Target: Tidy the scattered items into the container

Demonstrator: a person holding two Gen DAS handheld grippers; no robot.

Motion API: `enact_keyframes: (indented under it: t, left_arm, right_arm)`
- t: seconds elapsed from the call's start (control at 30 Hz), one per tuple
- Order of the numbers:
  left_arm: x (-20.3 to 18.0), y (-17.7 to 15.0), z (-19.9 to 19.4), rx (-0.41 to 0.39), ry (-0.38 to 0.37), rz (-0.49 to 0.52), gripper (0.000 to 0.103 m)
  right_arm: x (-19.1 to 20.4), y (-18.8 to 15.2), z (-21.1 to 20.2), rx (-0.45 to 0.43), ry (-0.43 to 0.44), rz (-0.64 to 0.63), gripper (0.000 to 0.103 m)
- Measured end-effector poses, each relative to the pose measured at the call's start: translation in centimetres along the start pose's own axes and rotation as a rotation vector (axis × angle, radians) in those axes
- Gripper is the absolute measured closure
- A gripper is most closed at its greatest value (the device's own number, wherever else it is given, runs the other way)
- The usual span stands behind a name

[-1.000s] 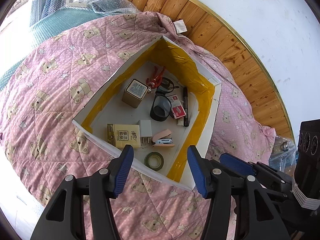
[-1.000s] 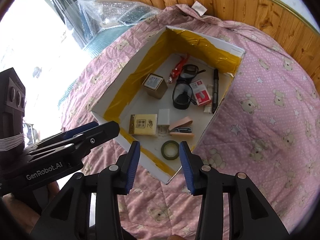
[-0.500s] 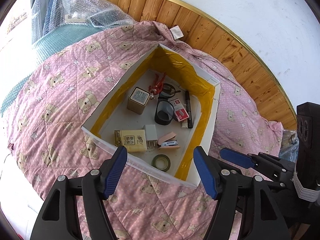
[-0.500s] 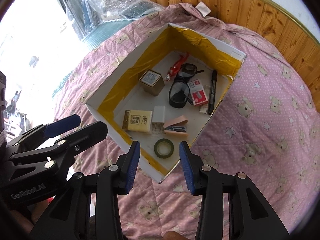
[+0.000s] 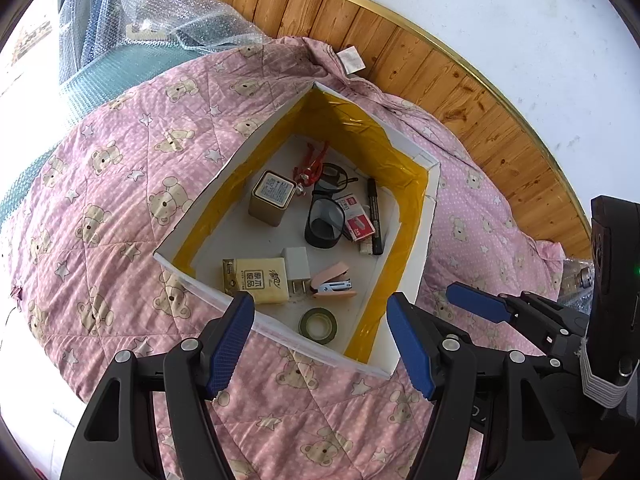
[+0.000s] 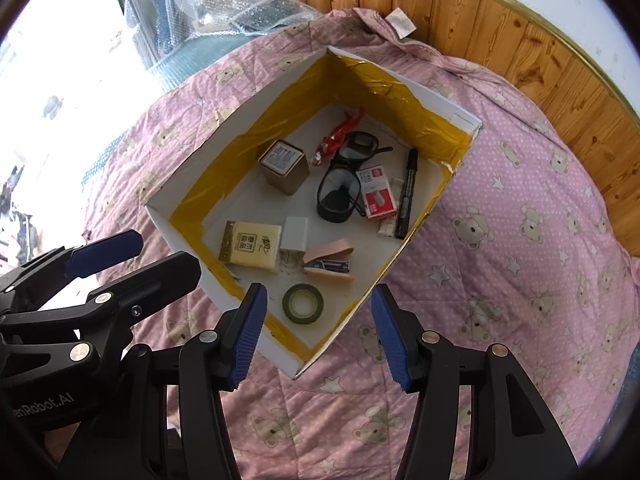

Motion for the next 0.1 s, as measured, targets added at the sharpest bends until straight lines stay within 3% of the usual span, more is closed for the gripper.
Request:
enact_keyframes:
  t: [0.1]
  left_arm:
    - [-0.01, 0.08, 0.27, 0.006, 0.0, -0.001, 0.033]
  right_arm:
    - [-0.18, 0.13, 0.25, 0.005, -0.007, 0.001, 0.045]
Point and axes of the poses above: each gripper's, at about its wrist camera, not at the fingertips, and z roughly the way its jaws point, x to its left, y to its top, the point moved 7 cm from there along z, roughly the way its jaws point, and after that the axes turned 10 degrees about z, right-handed, at the moved point
